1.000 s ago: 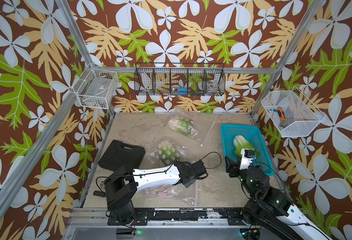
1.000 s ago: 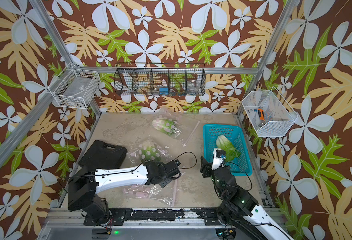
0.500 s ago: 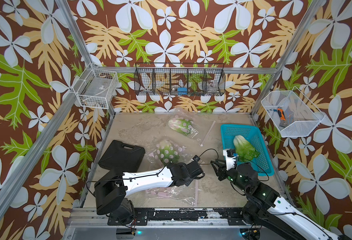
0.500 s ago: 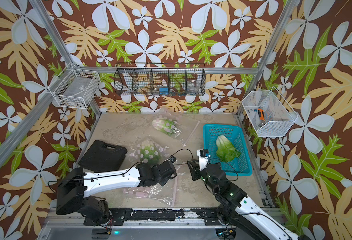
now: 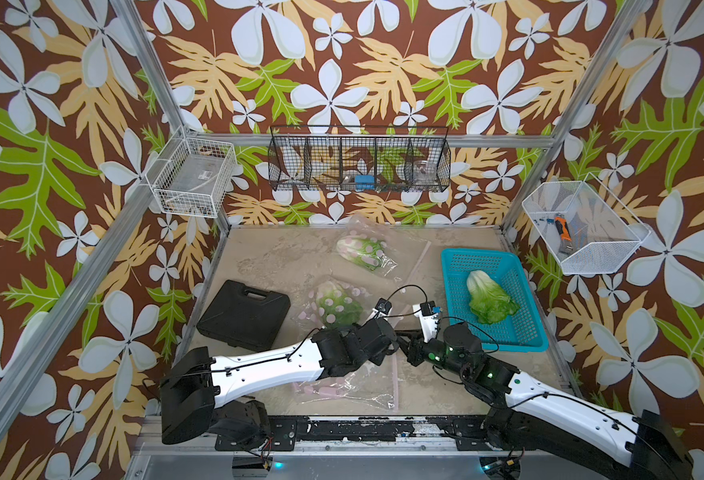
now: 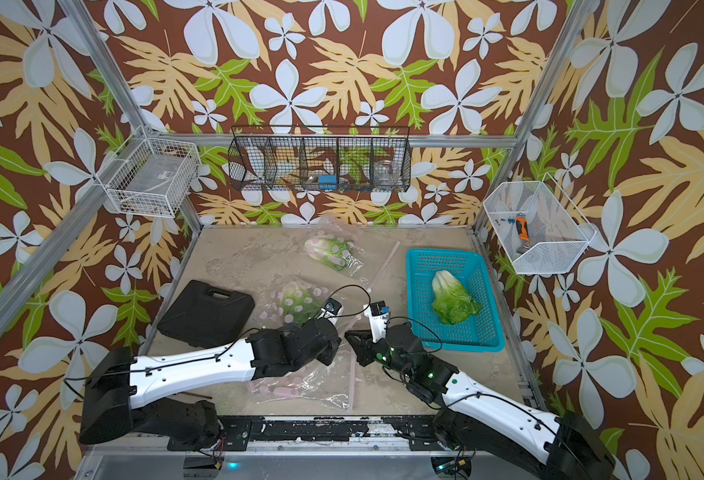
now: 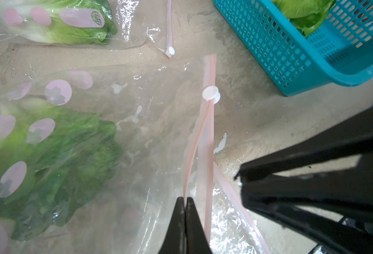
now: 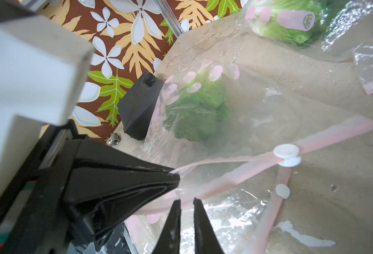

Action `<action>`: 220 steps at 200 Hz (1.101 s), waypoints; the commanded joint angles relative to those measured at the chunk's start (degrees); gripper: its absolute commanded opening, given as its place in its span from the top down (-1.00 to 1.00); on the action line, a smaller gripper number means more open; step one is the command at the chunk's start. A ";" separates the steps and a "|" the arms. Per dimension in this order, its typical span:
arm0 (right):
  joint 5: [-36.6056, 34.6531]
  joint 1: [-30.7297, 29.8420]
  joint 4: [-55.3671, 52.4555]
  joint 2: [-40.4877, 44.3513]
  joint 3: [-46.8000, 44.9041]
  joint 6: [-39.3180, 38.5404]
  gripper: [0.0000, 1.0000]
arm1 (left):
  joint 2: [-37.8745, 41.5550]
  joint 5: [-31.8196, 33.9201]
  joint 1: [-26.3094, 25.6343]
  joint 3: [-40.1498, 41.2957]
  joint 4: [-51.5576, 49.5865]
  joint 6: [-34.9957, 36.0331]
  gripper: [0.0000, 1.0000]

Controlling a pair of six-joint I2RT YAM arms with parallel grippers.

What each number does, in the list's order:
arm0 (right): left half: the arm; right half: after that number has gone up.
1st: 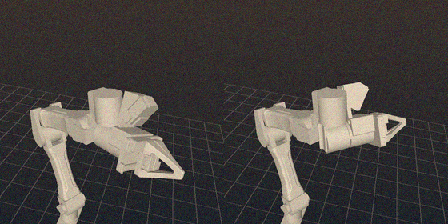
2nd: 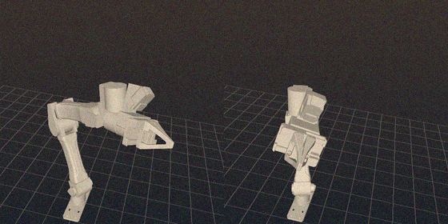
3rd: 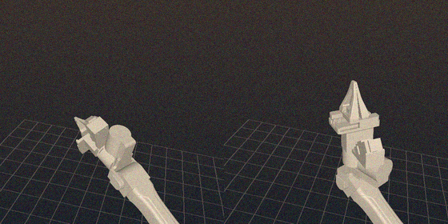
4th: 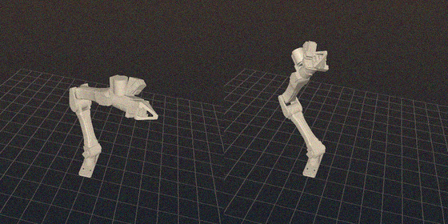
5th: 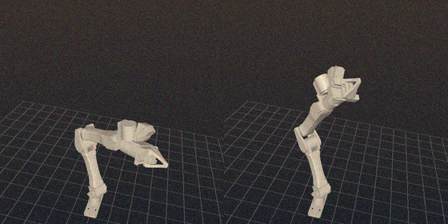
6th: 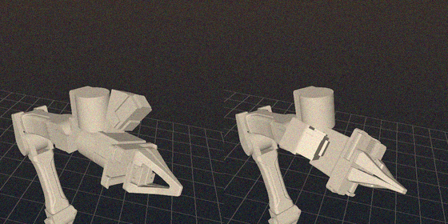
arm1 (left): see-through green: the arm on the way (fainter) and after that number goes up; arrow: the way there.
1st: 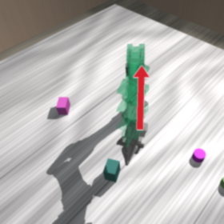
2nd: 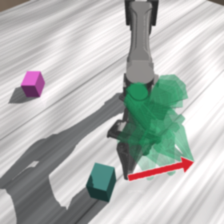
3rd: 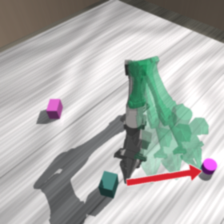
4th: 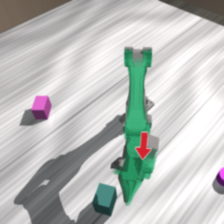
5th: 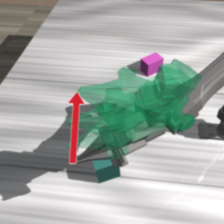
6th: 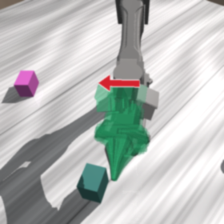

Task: Open the zip-top bag and take out the chinese cabbages
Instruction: Open the zipper of the food storage bag at the center of the board.

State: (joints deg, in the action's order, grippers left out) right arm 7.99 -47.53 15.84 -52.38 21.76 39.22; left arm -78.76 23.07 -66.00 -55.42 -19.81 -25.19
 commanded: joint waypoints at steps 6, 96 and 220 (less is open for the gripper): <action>-0.63 -0.28 7.41 -3.17 0.11 3.04 0.76 | 2.00 1.25 0.07 0.98 2.95 -1.53 1.00; -4.76 -0.37 10.27 -13.69 2.68 2.84 0.75 | 4.94 3.19 0.08 3.61 6.07 -2.44 1.00; -6.32 -0.37 3.26 -13.81 7.06 -3.23 0.60 | 11.56 5.13 0.03 12.88 18.05 -0.12 1.00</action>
State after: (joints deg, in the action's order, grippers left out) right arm 0.21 -47.92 23.44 -67.44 26.57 37.15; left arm -66.52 27.14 -66.00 -42.81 -4.34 -26.28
